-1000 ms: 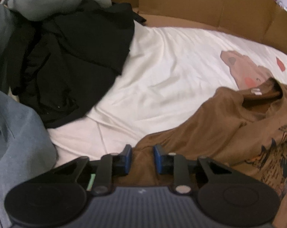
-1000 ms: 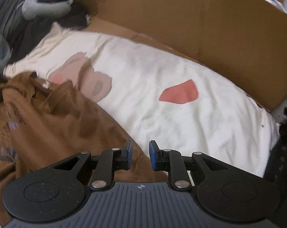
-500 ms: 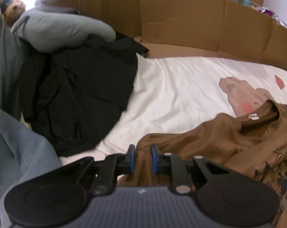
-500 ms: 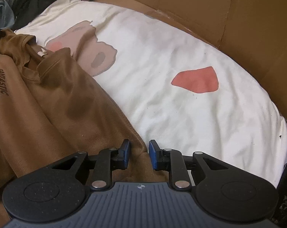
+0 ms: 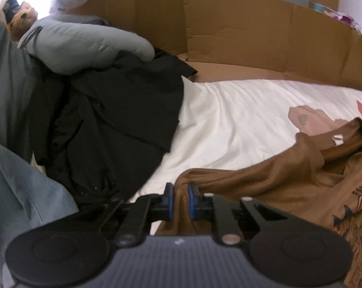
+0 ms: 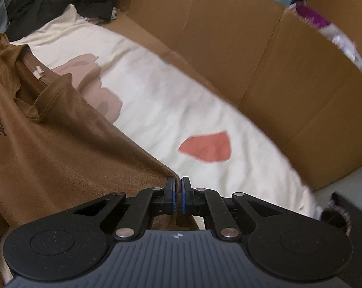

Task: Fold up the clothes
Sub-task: 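Grasp the T-shirt edge with the left tool while the right tool grasps the body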

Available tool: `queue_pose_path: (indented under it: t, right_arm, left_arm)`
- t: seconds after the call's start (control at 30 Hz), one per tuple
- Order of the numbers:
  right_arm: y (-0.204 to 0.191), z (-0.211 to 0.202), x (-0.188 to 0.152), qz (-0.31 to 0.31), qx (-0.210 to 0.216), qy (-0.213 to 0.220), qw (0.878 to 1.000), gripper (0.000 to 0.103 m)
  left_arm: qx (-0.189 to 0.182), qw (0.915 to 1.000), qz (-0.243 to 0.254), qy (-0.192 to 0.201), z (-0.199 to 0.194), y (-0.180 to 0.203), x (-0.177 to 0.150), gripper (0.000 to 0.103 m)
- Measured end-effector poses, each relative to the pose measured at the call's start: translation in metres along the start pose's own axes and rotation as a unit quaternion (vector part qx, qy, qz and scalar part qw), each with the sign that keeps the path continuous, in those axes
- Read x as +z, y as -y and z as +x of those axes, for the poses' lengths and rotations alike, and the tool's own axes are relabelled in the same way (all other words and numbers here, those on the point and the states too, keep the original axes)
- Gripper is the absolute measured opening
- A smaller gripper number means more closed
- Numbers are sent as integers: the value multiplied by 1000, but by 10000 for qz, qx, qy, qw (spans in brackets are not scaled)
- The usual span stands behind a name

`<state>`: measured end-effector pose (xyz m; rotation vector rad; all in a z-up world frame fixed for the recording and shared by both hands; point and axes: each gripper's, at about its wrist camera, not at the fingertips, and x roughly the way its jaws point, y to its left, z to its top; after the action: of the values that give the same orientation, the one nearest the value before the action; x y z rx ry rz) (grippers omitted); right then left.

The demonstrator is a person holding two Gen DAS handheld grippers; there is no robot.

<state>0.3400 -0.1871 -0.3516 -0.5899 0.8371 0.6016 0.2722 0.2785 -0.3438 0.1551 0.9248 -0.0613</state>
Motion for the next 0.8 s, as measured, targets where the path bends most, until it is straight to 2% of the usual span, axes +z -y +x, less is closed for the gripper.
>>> queue_pose_path:
  t: [0.2, 0.43, 0.57, 0.6, 0.67, 0.77, 0.8]
  right_arm:
    - [9, 5, 13, -14, -349, 96, 9993, 3]
    - [18, 41, 21, 168, -360, -105, 9992, 3]
    - [15, 55, 20, 96, -314, -204, 9993, 3]
    - [15, 58, 19, 84, -306, -221, 9993, 3]
    - [15, 62, 18, 123, -283, -250, 9992, 3]
    - [16, 66, 18, 165, -277, -279, 9991, 3]
    - [15, 66, 19, 147, -299, -287, 9990, 3]
  left_arm:
    - [-77, 9999, -71, 81, 10, -1, 6, 13]
    - [-198, 9994, 262, -72, 51, 2, 13, 15]
    - [-272, 9981, 525, -194, 60, 1, 16, 29]
    - [-324, 9974, 603, -218, 61, 2, 16, 39]
    - [-429, 9958, 758, -266, 61, 2, 15, 52]
    - [-506, 9928, 1041, -317, 63, 6, 14, 51]
    - [-519, 9923, 1076, -329, 64, 6, 14, 48]
